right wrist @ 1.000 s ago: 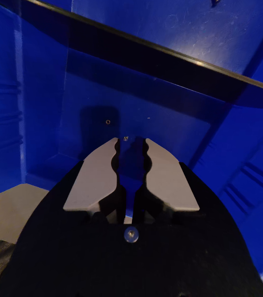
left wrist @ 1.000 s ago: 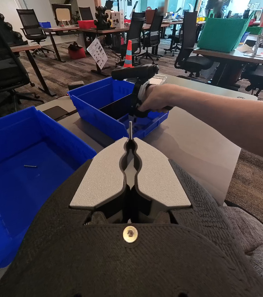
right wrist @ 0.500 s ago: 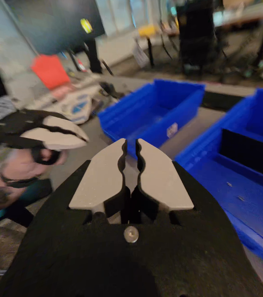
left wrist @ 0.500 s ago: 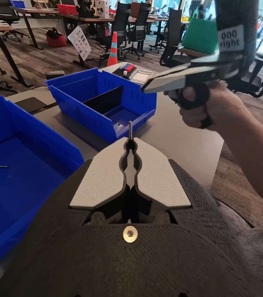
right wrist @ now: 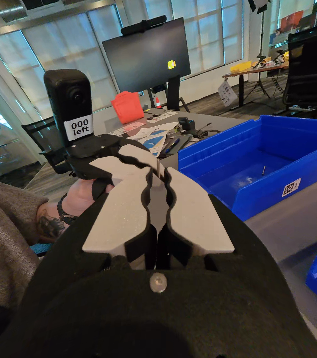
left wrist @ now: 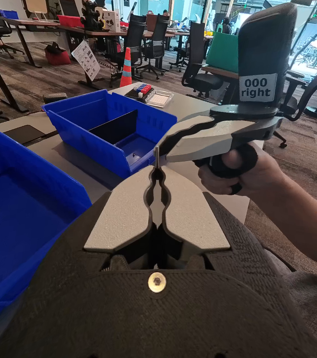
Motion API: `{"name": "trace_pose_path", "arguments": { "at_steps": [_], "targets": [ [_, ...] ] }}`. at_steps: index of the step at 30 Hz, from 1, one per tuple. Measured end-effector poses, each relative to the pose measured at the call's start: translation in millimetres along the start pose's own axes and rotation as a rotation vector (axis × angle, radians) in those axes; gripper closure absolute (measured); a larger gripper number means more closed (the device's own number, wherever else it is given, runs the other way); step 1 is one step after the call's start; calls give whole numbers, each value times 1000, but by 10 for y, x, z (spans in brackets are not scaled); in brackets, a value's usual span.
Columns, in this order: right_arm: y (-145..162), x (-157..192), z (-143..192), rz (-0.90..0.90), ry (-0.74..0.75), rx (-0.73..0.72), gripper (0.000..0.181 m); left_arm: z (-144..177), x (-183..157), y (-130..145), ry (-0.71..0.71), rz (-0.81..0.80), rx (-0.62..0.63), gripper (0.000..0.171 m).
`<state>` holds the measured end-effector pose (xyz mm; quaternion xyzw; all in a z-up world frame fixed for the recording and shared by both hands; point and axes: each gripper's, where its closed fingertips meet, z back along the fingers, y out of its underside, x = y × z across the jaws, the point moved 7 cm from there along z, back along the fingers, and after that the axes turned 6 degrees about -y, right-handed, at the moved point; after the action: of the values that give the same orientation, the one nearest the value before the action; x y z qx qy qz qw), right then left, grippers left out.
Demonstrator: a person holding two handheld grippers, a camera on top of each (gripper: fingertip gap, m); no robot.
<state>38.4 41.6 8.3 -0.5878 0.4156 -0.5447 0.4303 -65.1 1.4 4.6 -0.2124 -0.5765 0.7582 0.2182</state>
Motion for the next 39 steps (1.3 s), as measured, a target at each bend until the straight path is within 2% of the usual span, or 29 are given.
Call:
{"name": "trace_pose_path", "arguments": {
  "at_steps": [10,21,24,28,34,36,39],
  "targets": [
    [21,-7,-71,-20,-34,2,177,0,-16,6,-1,-7,1,169],
    [28,-16,-94,0,-7,12,179,-3,17,18,4,28,-1,169],
    [22,-17,-105,10,-6,4,179,0,51,14,-20,40,-1,159],
    [-20,-9,-106,27,-2,-13,179,-30,36,38,19,59,20,143],
    [-300,-118,63,88,71,-22,179,-39,8,40,12,36,17,140],
    [-486,-254,187,112,137,-22,179,-26,22,34,-4,25,13,140],
    [-741,-634,367,136,309,55,179,-16,34,31,-15,14,14,139]
  ]
}}
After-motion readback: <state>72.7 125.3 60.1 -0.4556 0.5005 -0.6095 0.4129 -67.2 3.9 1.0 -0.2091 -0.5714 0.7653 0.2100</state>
